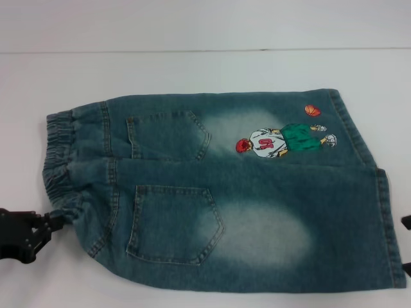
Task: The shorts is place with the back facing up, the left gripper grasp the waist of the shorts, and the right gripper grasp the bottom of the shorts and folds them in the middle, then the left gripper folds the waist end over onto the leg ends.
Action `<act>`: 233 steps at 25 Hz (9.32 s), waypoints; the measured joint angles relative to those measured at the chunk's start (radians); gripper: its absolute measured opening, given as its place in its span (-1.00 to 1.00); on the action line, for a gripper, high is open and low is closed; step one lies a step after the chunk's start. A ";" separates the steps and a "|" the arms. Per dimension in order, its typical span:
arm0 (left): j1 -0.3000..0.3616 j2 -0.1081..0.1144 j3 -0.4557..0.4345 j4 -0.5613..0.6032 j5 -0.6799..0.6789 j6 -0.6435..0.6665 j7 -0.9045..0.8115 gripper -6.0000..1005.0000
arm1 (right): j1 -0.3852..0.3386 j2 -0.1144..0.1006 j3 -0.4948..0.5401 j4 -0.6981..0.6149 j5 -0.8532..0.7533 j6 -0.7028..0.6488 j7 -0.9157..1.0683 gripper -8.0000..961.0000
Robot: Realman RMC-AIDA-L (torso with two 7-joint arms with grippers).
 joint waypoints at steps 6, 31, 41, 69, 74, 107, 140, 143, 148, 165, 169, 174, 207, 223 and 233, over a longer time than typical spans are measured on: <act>0.000 -0.001 -0.006 0.000 -0.001 0.000 -0.003 -0.88 | 0.080 0.005 -0.008 -0.028 -0.222 -0.032 0.087 0.95; -0.007 0.000 -0.011 -0.006 0.000 -0.034 -0.007 -0.88 | 0.118 0.065 -0.336 -0.063 -0.321 -0.038 0.339 0.87; -0.003 -0.001 -0.005 -0.012 0.000 -0.063 -0.007 -0.88 | 0.119 0.075 -0.424 -0.066 -0.323 -0.013 0.411 0.83; -0.002 -0.001 0.001 -0.025 0.009 -0.059 0.003 -0.88 | 0.122 0.079 -0.442 -0.067 -0.276 0.001 0.406 0.74; -0.004 -0.002 0.001 -0.026 0.009 -0.057 0.004 -0.88 | 0.126 0.077 -0.430 -0.069 -0.273 0.005 0.391 0.72; -0.008 -0.003 0.001 -0.042 0.007 -0.055 0.024 -0.88 | 0.113 0.081 -0.444 -0.026 -0.191 0.065 0.417 -0.30; -0.010 -0.001 -0.022 0.031 -0.063 -0.008 -0.087 -0.89 | 0.060 0.063 -0.100 -0.133 0.039 0.079 0.123 -0.93; -0.011 -0.002 -0.018 0.046 -0.094 0.001 -0.116 -0.89 | 0.057 0.071 -0.054 -0.133 0.091 0.144 0.119 -0.93; -0.020 -0.003 -0.020 0.075 -0.133 -0.001 -0.174 -0.89 | 0.049 0.077 -0.021 -0.132 0.206 0.220 0.142 -0.93; -0.128 -0.005 0.026 0.025 -0.173 -0.251 -0.306 -0.89 | 0.098 0.078 -0.095 0.087 0.318 0.731 0.225 -0.93; -0.134 -0.005 0.118 0.020 -0.174 -0.355 -0.351 -0.88 | 0.117 0.078 -0.124 0.153 0.321 0.857 0.221 -0.93; -0.148 -0.005 0.192 0.017 -0.172 -0.439 -0.393 -0.88 | 0.135 0.078 -0.172 0.200 0.321 0.965 0.215 -0.93; -0.083 -0.006 0.289 0.166 -0.254 -0.393 -0.358 0.20 | 0.081 0.075 -0.273 0.147 0.393 0.931 0.166 0.14; 0.012 -0.010 0.163 -0.010 -0.299 -0.276 0.002 0.81 | -0.048 0.079 -0.268 0.147 0.614 0.519 -0.121 0.91; -0.027 -0.005 0.163 -0.101 -0.324 -0.368 0.101 0.81 | -0.046 0.069 -0.277 0.243 0.578 0.349 -0.283 0.91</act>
